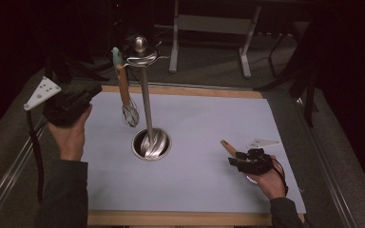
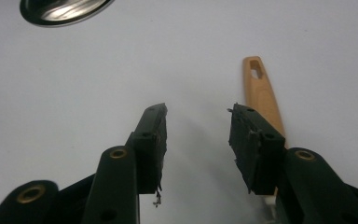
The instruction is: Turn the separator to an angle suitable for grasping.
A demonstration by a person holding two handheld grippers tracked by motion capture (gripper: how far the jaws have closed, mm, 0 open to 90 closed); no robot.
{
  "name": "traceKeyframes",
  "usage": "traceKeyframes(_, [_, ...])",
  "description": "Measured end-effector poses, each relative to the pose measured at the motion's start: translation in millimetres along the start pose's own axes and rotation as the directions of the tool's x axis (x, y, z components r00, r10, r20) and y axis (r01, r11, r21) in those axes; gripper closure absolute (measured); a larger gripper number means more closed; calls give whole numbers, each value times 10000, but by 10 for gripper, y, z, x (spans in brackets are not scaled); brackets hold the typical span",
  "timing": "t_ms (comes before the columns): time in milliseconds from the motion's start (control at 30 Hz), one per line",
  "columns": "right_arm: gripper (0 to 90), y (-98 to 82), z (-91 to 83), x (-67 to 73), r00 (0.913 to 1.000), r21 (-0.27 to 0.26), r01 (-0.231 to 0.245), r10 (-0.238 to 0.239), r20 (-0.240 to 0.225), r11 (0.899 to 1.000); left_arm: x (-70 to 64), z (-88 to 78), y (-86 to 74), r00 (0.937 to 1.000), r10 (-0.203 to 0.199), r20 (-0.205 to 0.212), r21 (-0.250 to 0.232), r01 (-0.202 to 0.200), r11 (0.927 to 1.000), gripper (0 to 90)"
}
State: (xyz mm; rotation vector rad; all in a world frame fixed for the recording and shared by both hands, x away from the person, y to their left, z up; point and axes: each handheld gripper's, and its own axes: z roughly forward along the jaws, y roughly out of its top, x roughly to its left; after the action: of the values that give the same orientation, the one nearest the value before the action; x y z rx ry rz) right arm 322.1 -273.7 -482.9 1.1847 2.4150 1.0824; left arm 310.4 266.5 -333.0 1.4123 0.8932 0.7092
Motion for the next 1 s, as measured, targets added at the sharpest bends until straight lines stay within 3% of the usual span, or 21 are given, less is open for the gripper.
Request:
traceKeyframes(100, [554, -7, -13, -33, 10000, 47, -67, 66, 67, 10000, 13, -30, -121, 9999, 108, -80, 393, -104, 9992, 873])
traceKeyframes(433, [550, 50, -78, -232, 9985, 134, -297, 290, 469, 9995, 2, -73, -503, 9999, -113, -124, 1151, 127, 9933, 820])
traceKeyframes(667, [556, 11, -37, -404, 9957, 841, -556, 490, 789, 9949, -9, -98, -813, 9990, -279, -344, 1655, 332, 9857, 788])
traceKeyframes(833, [573, -31, -3, -477, 9951, 1428, -772, 673, 729, 9867, -15, -127, -1018, 9978, -493, -447, 1872, 569, 9807, 780])
traceKeyframes(900, [578, -50, 5, -514, 9946, 1597, -981, 912, 499, 9823, -5, -149, -1209, 9943, -893, -581, 1929, 990, 9762, 780])
traceKeyframes(1000, [604, -58, 17, -550, 9923, 1872, -1224, 1170, 397, 9747, -1, -139, -1364, 9915, -1118, -660, 2176, 1236, 9682, 780])
